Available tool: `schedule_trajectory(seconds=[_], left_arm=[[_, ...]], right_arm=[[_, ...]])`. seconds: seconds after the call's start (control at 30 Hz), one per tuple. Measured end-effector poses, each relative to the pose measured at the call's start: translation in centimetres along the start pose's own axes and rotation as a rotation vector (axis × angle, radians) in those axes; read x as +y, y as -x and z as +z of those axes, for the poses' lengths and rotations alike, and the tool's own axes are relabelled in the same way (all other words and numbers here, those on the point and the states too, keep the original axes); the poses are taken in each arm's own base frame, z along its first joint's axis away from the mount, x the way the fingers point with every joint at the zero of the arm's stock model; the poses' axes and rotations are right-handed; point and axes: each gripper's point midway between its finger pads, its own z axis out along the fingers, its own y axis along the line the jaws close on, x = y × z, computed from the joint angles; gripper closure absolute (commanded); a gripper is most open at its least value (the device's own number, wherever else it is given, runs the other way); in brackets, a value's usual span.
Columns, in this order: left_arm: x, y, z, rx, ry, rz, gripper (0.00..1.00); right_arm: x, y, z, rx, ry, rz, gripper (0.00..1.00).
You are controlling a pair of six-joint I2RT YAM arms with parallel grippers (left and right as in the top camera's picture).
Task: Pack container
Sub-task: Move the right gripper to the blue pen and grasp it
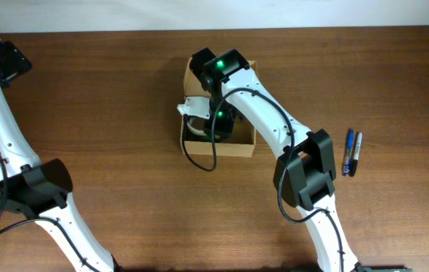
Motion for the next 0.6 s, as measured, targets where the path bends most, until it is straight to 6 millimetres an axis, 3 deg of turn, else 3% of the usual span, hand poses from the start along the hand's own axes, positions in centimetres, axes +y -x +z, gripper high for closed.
schedule_trajectory(seconds=[0.13,0.2,0.33,0.4,0.47,0.53,0.6], left_arm=[[0.0,0.0,0.0,0.000,0.000,0.000,0.00],[0.0,0.0,0.0,0.000,0.000,0.000,0.00],[0.0,0.0,0.0,0.000,0.000,0.000,0.00],[0.0,0.0,0.0,0.000,0.000,0.000,0.00],[0.0,0.0,0.0,0.000,0.000,0.000,0.00],[0.0,0.0,0.0,0.000,0.000,0.000,0.00],[0.0,0.0,0.0,0.000,0.000,0.000,0.00]], right_arm=[[-1.5,0.7,-0.7,-0.030,-0.078,0.068,0.37],[-2.5,1.0,-2.1,-0.058,-0.146,0.109,0.33],[-4.3,0.3,-9.2,-0.177,-0.326,0.236,0.32],[-4.9,-1.6,-14.2,-0.255,-0.412,0.314,0.32],[-5.7,-4.7,-19.5,-0.331,-0.514,0.414,0.32],[-6.4,-8.8,-24.1,-0.391,-0.625,0.537,0.32],[-6.7,-13.5,-27.3,-0.420,-0.711,0.676,0.32]])
